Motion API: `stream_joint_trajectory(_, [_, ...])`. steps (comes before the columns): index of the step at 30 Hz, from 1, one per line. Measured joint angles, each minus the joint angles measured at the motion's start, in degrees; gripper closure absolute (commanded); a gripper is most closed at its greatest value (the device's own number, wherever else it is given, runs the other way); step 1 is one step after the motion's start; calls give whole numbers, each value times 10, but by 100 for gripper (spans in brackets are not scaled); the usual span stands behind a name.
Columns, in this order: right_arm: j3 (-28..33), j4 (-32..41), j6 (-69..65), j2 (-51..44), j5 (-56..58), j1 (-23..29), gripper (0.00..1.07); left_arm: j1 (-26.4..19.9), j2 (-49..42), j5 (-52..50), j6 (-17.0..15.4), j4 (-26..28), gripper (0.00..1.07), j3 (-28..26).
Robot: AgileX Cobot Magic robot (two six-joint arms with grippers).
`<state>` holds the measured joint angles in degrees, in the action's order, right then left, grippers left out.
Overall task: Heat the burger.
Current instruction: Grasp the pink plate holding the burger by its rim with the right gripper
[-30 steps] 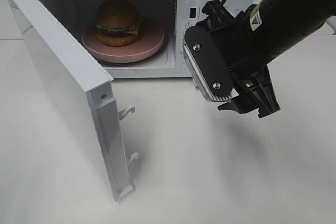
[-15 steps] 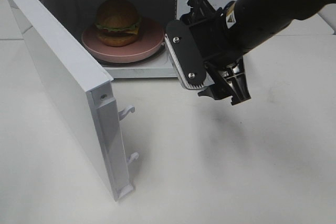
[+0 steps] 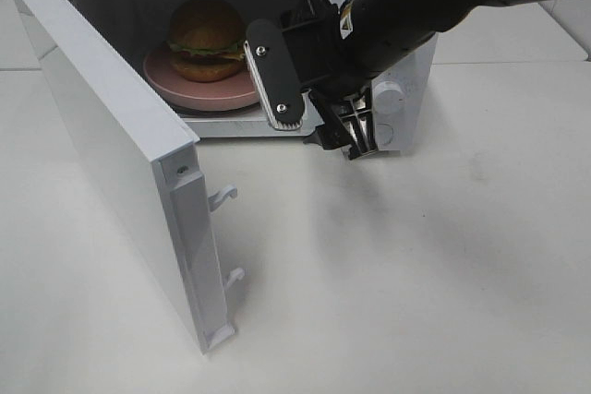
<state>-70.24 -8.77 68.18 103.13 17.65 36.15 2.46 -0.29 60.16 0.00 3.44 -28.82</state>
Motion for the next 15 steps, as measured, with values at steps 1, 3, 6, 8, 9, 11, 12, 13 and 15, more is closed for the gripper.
stream_joint_trajectory(1, [-6, 0, -2, 6, -2, 0, 21, 0, 0, 0, 0, 0, 7, 0])
stream_joint_trajectory(3, [-21, 0, -3, 22, -3, 0, 21, 0, 0, 0, 0, 0, 7, 0])
stream_joint_trajectory(6, [-42, 0, -14, 45, -5, 0, 21, 0, 0, 0, 0, 0, 7, 0])
stream_joint_trajectory(8, [-57, 0, -22, 61, -6, 0, 21, 0, 0, 0, 0, 0, 7, 0])
stream_joint_trajectory(9, [-62, 0, -25, 68, -6, 0, 21, 0, 0, 0, 0, 0, 7, 0])
stream_joint_trajectory(11, [-76, 0, -30, 83, -6, 0, 21, 0, 0, 0, 0, 0, 7, 0])
stream_joint_trajectory(12, [-93, 0, -37, 99, -6, 0, 21, 0, 0, 0, 0, 0, 7, 0])
stream_joint_trajectory(13, [-93, 0, -37, 99, -6, 0, 21, 0, 0, 0, 0, 0, 7, 0])
stream_joint_trajectory(15, [-116, 0, -57, 123, -6, 0, 21, 0, 0, 0, 0, 0, 7, 0])
